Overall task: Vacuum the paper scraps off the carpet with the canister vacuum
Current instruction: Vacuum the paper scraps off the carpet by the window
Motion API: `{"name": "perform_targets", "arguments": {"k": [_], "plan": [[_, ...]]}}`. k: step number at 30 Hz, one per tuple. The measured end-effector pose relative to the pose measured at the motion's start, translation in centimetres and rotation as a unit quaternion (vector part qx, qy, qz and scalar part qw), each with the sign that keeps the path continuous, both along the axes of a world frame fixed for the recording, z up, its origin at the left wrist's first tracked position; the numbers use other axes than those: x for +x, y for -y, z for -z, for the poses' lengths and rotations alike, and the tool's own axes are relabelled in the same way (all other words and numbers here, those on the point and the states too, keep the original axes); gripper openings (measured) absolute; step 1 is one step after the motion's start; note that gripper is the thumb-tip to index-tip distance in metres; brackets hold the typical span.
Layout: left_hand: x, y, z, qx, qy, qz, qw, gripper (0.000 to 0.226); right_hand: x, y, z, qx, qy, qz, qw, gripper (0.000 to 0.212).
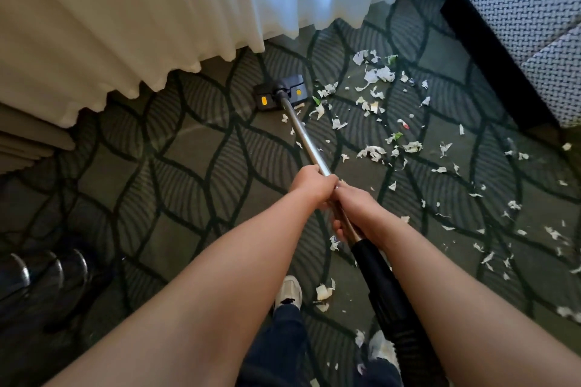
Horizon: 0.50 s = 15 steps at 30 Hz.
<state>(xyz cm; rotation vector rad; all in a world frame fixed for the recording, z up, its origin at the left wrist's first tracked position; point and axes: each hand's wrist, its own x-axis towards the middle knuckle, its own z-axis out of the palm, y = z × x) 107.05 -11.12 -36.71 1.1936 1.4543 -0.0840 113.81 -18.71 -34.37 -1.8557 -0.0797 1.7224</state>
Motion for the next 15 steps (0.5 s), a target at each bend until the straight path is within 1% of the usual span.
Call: {"name": "perform_targets", "arguments": {"k": [1,5,8,12,15], "plan": [[0.2,0.8,0.0,0.008,-0.006,0.0,1.0,0.007,0.1,0.8,-0.1,0.007,0.007,-0.004,1.0,0.027],[1.0,4.2,0.0,0.025,-0.022,-0.012,0.999,0.018,0.4,3.9,-0.2,0.034,0.064,-0.042,0.996,0.028],[1.5,6.9,-0.1,0.013,-0.013,-0.038,0.999,0.009,1.0,6.3,-0.1,0.052,0.098,-0.086,0.99,0.031],[2.4,10.4,-0.3,0.016,-0.027,-0.039,0.999,0.005,1.9,9.9,0.8,0.049,0.116,-0.126,0.984,0.038],[3.2,13.0,-0.3,-0.009,-0.018,-0.058,0.998,0.009,2.7,12.4,0.8,0.049,0.115,-0.135,0.983,0.036]]}}
